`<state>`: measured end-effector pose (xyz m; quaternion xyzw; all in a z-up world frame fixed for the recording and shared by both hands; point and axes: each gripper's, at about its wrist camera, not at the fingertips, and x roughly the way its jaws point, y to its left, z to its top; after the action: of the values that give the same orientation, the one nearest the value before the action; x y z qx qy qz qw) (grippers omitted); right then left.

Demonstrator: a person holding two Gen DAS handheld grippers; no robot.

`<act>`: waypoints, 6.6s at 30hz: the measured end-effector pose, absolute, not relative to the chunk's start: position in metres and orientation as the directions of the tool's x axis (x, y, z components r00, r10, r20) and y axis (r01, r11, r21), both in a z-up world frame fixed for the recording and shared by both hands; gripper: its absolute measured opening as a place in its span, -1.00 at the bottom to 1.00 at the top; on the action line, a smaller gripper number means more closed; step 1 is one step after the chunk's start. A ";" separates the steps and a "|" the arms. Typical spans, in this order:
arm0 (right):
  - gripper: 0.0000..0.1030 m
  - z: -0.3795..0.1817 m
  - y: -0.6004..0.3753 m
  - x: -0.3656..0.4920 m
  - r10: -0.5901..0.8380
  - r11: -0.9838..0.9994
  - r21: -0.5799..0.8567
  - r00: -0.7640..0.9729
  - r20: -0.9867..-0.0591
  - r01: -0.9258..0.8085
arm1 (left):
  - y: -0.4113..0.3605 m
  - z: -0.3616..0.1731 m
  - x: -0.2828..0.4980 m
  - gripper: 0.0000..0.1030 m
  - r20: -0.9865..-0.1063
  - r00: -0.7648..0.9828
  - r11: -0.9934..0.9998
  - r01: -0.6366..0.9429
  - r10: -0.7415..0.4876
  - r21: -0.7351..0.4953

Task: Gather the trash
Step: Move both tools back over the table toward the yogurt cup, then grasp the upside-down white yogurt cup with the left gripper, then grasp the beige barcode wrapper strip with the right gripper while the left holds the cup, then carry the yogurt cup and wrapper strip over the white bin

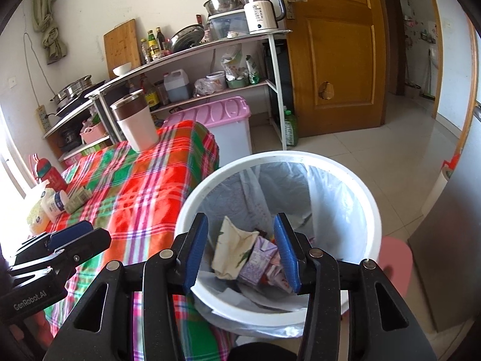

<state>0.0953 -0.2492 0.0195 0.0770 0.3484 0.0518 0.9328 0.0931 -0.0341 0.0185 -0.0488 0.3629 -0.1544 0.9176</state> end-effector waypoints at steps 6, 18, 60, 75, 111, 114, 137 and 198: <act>-0.09 0.023 -0.221 0.098 0.190 0.979 0.182 0.749 -0.634 -0.094 | 0.006 0.017 0.090 0.06 -0.649 0.712 0.963 0.176 -0.269 -0.206; -0.09 0.019 -0.153 0.111 0.276 0.961 0.188 0.713 -0.644 -0.202 | 0.094 0.015 0.083 0.11 -0.645 0.752 0.983 0.013 -0.131 -0.184; -0.09 -0.005 -0.045 0.168 0.324 0.944 0.200 0.620 -0.714 -0.263 | 0.162 -0.013 0.146 0.18 -0.696 0.692 0.970 0.028 -0.193 -0.241; -0.09 -0.007 -0.019 0.181 0.348 0.933 0.199 0.613 -0.709 -0.300 | 0.198 -0.004 0.146 0.42 -0.680 0.733 0.977 -0.122 -0.029 -0.174; -0.09 -0.032 0.060 0.239 0.477 0.872 0.340 0.454 -0.752 -0.353 | 0.219 0.002 0.097 0.25 -0.641 0.766 0.957 -0.214 0.041 -0.194; -0.09 -0.035 0.074 0.242 0.477 0.869 0.332 0.447 -0.757 -0.366 | 0.226 0.001 0.093 0.25 -0.645 0.763 0.952 -0.219 0.030 -0.214; -0.49 -0.030 0.086 0.215 0.421 0.886 0.222 0.503 -0.755 -0.408 | 0.219 -0.002 0.080 0.25 -0.644 0.765 0.952 -0.201 0.006 -0.230; -0.49 0.043 -0.259 0.093 0.148 0.985 0.164 0.758 -0.635 -0.056 | -0.093 0.050 0.095 0.26 -0.611 0.738 0.950 0.302 -0.287 -0.082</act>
<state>0.0926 -0.2586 0.0426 0.0675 0.3437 0.0545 0.9351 0.0946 -0.0927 0.0496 0.0113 0.3259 -0.1582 0.9320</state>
